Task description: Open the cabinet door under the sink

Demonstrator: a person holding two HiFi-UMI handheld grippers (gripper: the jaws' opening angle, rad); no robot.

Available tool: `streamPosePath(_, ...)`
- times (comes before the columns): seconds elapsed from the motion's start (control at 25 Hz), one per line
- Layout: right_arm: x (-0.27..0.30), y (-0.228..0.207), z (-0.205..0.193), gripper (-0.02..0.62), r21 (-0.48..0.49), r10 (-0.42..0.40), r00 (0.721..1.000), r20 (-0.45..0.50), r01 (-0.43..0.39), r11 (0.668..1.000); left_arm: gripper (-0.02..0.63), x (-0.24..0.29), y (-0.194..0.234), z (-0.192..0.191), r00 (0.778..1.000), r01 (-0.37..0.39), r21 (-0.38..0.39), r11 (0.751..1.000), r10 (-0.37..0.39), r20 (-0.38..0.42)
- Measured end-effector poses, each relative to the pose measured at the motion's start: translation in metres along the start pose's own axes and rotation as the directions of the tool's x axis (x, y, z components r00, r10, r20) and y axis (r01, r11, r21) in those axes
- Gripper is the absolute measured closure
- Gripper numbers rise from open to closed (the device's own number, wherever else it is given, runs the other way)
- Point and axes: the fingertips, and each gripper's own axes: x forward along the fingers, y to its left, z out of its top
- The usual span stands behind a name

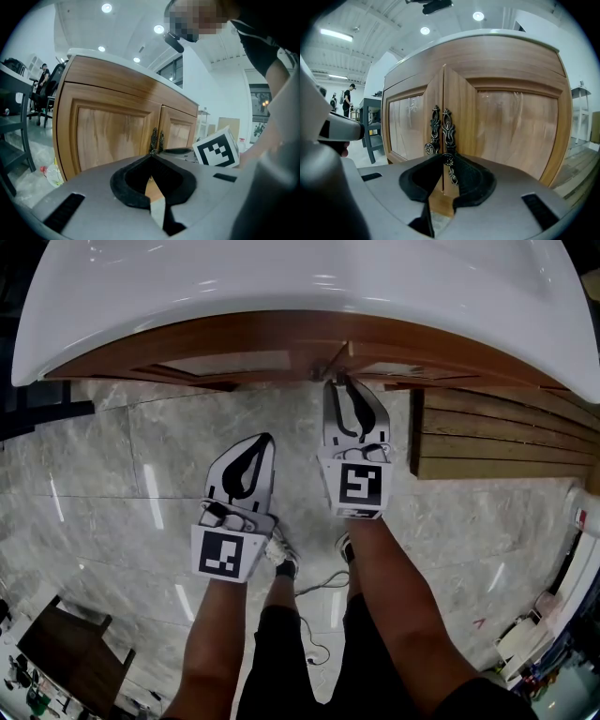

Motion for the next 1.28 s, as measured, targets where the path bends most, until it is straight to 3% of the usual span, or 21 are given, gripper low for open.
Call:
streamPosePath(0.24, -0.011, 0.002, -0.002, 0.506, 0.017, 0.015, 1.0, -0.005, -0.015, 1.0, 0.584, -0.006, 0.0, -0.002, 1.0, -0.003, 0.0, 1.0, 0.003, -0.006)
streamPosePath(1.28, -0.118, 0.002, -0.026, 0.506, 0.024, 0.243, 0.97, -0.007, -0.243, 0.97, 0.584, -0.016, -0.062, -0.01, 0.999, 0.046, 0.016, 0.999, -0.046, -0.026)
